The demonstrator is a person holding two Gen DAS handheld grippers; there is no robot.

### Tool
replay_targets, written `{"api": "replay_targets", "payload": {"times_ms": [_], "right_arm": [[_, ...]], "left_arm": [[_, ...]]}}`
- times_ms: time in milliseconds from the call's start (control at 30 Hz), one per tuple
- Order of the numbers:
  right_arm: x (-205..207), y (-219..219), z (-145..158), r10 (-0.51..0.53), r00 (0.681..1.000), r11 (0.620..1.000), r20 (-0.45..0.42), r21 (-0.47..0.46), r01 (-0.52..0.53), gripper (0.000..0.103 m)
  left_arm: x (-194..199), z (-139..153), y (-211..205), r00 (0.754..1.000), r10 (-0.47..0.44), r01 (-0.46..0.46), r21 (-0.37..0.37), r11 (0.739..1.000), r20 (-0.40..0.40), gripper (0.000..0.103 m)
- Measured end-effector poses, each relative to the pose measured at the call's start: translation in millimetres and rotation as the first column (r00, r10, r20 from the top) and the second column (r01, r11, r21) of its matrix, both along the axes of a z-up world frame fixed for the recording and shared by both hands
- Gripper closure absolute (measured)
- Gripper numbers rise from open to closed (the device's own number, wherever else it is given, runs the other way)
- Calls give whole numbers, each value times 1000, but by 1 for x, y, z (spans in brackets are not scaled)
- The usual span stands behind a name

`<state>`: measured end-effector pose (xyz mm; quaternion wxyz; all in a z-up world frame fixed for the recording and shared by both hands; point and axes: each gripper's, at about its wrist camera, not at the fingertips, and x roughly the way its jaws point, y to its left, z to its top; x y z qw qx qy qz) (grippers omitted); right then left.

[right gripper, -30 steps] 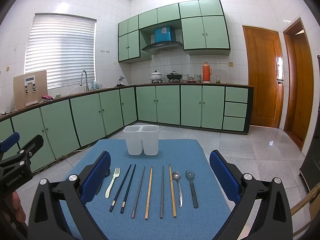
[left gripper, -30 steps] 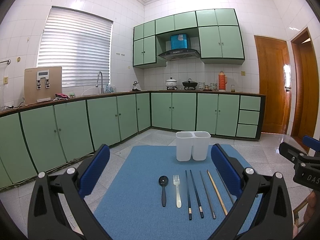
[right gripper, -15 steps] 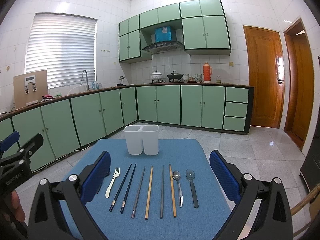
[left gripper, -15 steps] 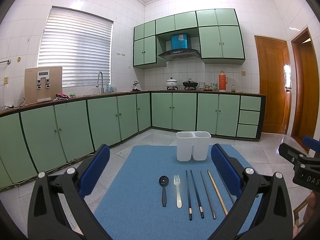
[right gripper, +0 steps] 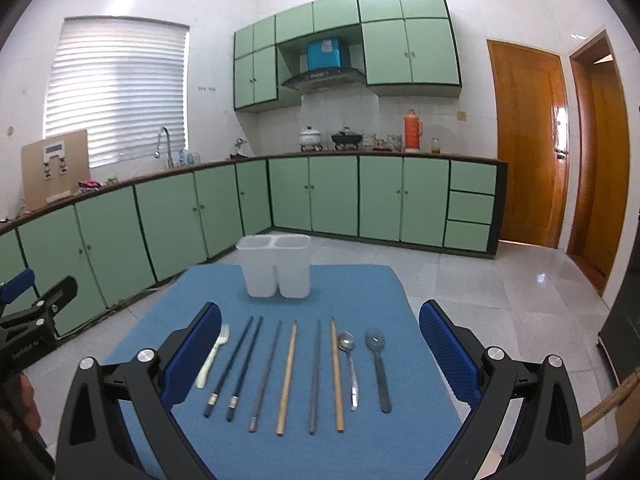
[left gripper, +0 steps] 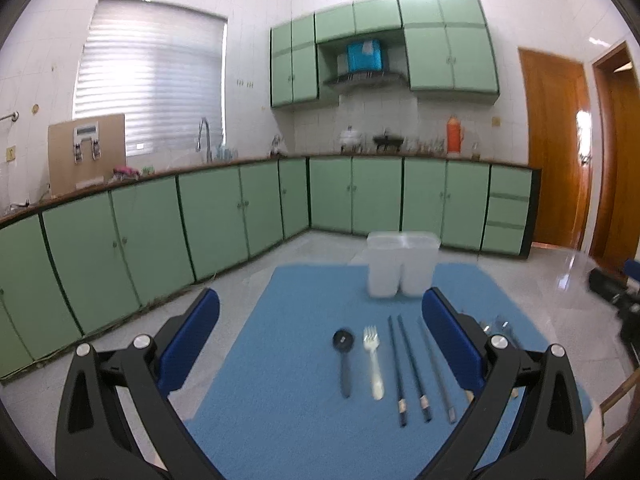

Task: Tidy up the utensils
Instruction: 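Grasp the black plastic spoon with the left tool while the right tool grasps the clear plastic spoon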

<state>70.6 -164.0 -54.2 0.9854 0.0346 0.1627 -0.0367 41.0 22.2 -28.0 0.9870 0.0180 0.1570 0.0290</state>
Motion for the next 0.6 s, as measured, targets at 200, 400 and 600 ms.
{"api": "replay_targets", "payload": {"times_ms": [200, 400, 600], "right_arm": [[32, -18, -15, -21, 997, 1000, -68, 2, 21, 8], [71, -32, -27, -7, 992, 1000, -129, 8, 8, 16], [118, -56, -48, 10, 972, 999, -234, 47, 1, 32]], "left_arm": [[39, -23, 13, 993, 16, -15, 2, 1000, -117, 5], [89, -45, 15, 976, 8, -9, -4, 1000, -220, 5], [150, -73, 16, 939, -1, -1, -5, 1000, -343, 5]]}}
